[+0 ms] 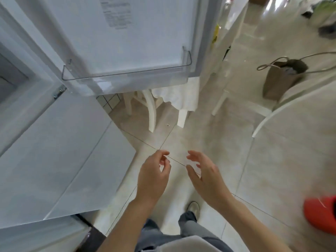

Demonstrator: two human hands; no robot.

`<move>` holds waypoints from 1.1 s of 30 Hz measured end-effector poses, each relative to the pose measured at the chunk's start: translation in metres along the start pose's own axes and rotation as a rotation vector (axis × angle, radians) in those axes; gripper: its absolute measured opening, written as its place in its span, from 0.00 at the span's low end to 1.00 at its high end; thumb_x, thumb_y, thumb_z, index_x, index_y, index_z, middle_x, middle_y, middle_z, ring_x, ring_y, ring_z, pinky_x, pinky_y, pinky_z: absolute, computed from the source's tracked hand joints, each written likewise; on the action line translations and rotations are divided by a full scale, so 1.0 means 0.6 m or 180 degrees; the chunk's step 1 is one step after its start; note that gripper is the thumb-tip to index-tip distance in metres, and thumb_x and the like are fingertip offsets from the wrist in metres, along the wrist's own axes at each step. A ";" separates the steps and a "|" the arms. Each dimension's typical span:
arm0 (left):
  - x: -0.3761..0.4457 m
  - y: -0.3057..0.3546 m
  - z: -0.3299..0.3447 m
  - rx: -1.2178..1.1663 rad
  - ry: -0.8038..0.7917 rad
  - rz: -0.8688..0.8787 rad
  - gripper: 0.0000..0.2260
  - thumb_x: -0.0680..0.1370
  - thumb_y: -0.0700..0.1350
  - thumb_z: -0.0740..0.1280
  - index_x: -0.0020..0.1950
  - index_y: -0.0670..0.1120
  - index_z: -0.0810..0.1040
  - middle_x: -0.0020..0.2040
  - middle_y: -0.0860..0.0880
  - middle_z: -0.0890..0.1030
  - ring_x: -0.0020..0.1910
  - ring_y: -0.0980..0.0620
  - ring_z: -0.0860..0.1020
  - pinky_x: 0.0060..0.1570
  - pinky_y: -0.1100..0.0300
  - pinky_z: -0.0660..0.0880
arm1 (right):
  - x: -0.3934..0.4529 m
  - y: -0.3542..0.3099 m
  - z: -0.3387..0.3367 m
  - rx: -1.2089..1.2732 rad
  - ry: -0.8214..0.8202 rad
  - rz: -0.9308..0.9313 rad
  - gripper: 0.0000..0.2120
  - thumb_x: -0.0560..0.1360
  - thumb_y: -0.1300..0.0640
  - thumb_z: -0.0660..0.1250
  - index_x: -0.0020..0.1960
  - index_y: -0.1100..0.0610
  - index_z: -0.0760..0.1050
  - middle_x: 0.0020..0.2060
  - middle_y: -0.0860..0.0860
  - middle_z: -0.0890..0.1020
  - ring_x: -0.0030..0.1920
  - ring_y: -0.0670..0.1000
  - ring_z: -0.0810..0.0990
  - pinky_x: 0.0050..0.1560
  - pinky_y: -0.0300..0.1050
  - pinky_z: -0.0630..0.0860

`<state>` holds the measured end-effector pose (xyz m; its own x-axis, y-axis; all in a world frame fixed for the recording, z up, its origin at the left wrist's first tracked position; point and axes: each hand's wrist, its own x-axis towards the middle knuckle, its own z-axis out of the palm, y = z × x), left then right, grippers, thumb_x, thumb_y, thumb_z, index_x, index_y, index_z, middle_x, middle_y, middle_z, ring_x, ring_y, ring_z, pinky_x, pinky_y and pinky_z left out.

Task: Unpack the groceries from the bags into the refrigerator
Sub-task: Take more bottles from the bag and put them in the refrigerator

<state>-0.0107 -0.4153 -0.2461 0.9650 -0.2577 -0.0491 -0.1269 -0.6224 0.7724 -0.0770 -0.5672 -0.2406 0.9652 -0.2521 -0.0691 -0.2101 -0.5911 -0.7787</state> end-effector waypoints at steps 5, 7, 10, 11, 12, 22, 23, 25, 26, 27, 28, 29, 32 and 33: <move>0.010 0.082 0.130 0.0090 -0.0312 0.0076 0.08 0.78 0.42 0.65 0.57 0.50 0.78 0.45 0.57 0.81 0.44 0.61 0.78 0.46 0.59 0.78 | -0.009 0.110 -0.107 -0.0075 0.0076 0.0262 0.18 0.78 0.57 0.64 0.68 0.53 0.69 0.55 0.43 0.78 0.57 0.40 0.76 0.58 0.33 0.72; 0.018 0.111 0.169 0.0163 -0.0458 0.0125 0.08 0.78 0.42 0.65 0.57 0.49 0.78 0.44 0.56 0.81 0.43 0.60 0.78 0.46 0.60 0.78 | -0.008 0.146 -0.146 -0.0054 0.0158 0.0398 0.18 0.78 0.56 0.64 0.68 0.53 0.68 0.55 0.43 0.78 0.57 0.41 0.76 0.58 0.33 0.72; 0.038 0.144 0.209 0.0191 -0.0598 0.0136 0.08 0.78 0.41 0.64 0.56 0.49 0.78 0.44 0.55 0.81 0.43 0.60 0.78 0.46 0.58 0.78 | -0.001 0.189 -0.195 0.0052 0.0363 0.0619 0.18 0.78 0.58 0.64 0.67 0.54 0.69 0.53 0.43 0.78 0.56 0.43 0.77 0.58 0.42 0.76; 0.049 0.152 0.219 0.0202 -0.0621 0.0134 0.08 0.78 0.41 0.65 0.55 0.50 0.78 0.44 0.55 0.81 0.43 0.60 0.78 0.46 0.58 0.78 | 0.006 0.202 -0.210 0.0073 0.0425 0.0674 0.18 0.77 0.59 0.65 0.67 0.55 0.69 0.53 0.44 0.78 0.56 0.44 0.77 0.58 0.45 0.77; 0.062 0.158 0.230 0.0219 -0.0639 0.0132 0.08 0.78 0.41 0.65 0.55 0.50 0.78 0.44 0.55 0.81 0.43 0.60 0.78 0.46 0.58 0.78 | 0.016 0.215 -0.223 0.0077 0.0469 0.0712 0.18 0.77 0.60 0.65 0.66 0.55 0.69 0.52 0.44 0.78 0.56 0.44 0.78 0.58 0.47 0.77; 0.275 0.213 0.315 0.0315 -0.0629 0.0024 0.07 0.79 0.43 0.65 0.55 0.49 0.78 0.44 0.55 0.80 0.43 0.60 0.78 0.46 0.60 0.80 | 0.212 0.294 -0.322 0.0024 0.0547 0.0713 0.17 0.77 0.59 0.65 0.66 0.56 0.70 0.53 0.45 0.78 0.56 0.46 0.78 0.58 0.47 0.77; 0.304 0.220 0.323 0.0302 -0.0619 0.0013 0.07 0.79 0.42 0.65 0.55 0.49 0.78 0.44 0.55 0.81 0.43 0.60 0.78 0.46 0.60 0.80 | 0.239 0.298 -0.332 0.0009 0.0542 0.0690 0.17 0.77 0.59 0.65 0.66 0.56 0.70 0.53 0.45 0.78 0.56 0.46 0.78 0.58 0.47 0.77; 0.362 0.235 0.336 0.0295 -0.0621 -0.0025 0.07 0.78 0.42 0.65 0.55 0.49 0.78 0.44 0.55 0.81 0.43 0.59 0.78 0.46 0.58 0.80 | 0.295 0.304 -0.354 -0.0033 0.0501 0.0630 0.17 0.78 0.59 0.65 0.66 0.56 0.70 0.53 0.44 0.77 0.55 0.45 0.78 0.58 0.46 0.77; 0.391 0.242 0.341 0.0295 -0.0627 -0.0035 0.07 0.78 0.43 0.65 0.55 0.50 0.78 0.44 0.55 0.81 0.43 0.59 0.78 0.46 0.57 0.80 | 0.324 0.307 -0.366 -0.0056 0.0459 0.0594 0.17 0.78 0.58 0.64 0.66 0.55 0.70 0.53 0.44 0.77 0.55 0.45 0.78 0.58 0.46 0.77; 0.419 0.250 0.346 0.0294 -0.0637 -0.0035 0.07 0.78 0.43 0.65 0.55 0.50 0.78 0.44 0.55 0.81 0.43 0.59 0.79 0.46 0.57 0.80 | 0.354 0.310 -0.378 -0.0090 0.0420 0.0539 0.17 0.78 0.58 0.64 0.66 0.54 0.70 0.53 0.44 0.78 0.55 0.44 0.78 0.58 0.46 0.77; 0.447 0.259 0.351 0.0297 -0.0652 -0.0024 0.07 0.78 0.43 0.65 0.55 0.50 0.78 0.44 0.55 0.81 0.43 0.59 0.79 0.46 0.57 0.80 | 0.385 0.316 -0.390 -0.0132 0.0400 0.0474 0.17 0.77 0.58 0.65 0.66 0.54 0.70 0.53 0.44 0.78 0.55 0.44 0.78 0.58 0.46 0.77; 0.474 0.268 0.356 0.0306 -0.0665 -0.0013 0.08 0.78 0.43 0.65 0.56 0.50 0.78 0.44 0.54 0.81 0.44 0.59 0.79 0.46 0.58 0.80 | 0.416 0.322 -0.401 -0.0170 0.0388 0.0419 0.17 0.77 0.58 0.65 0.66 0.54 0.70 0.53 0.44 0.78 0.55 0.44 0.78 0.58 0.46 0.77; 0.547 0.292 0.365 0.0274 -0.0593 -0.0040 0.07 0.78 0.42 0.64 0.55 0.50 0.78 0.44 0.54 0.81 0.44 0.58 0.79 0.46 0.58 0.79 | 0.502 0.338 -0.430 -0.0227 0.0381 0.0335 0.16 0.77 0.59 0.65 0.65 0.56 0.71 0.53 0.46 0.79 0.55 0.45 0.78 0.57 0.46 0.77; 0.569 0.298 0.368 0.0257 -0.0554 -0.0067 0.07 0.78 0.42 0.64 0.54 0.50 0.78 0.44 0.54 0.81 0.43 0.58 0.79 0.46 0.58 0.79 | 0.527 0.343 -0.438 -0.0227 0.0368 0.0318 0.16 0.77 0.59 0.65 0.64 0.56 0.71 0.53 0.47 0.79 0.55 0.46 0.78 0.57 0.46 0.77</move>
<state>0.2452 -0.7779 -0.2648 0.9142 -0.3637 -0.1790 -0.1319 -0.6844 0.7171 0.1442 -0.9703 -0.2590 0.9155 -0.3966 -0.0685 -0.3187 -0.6104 -0.7252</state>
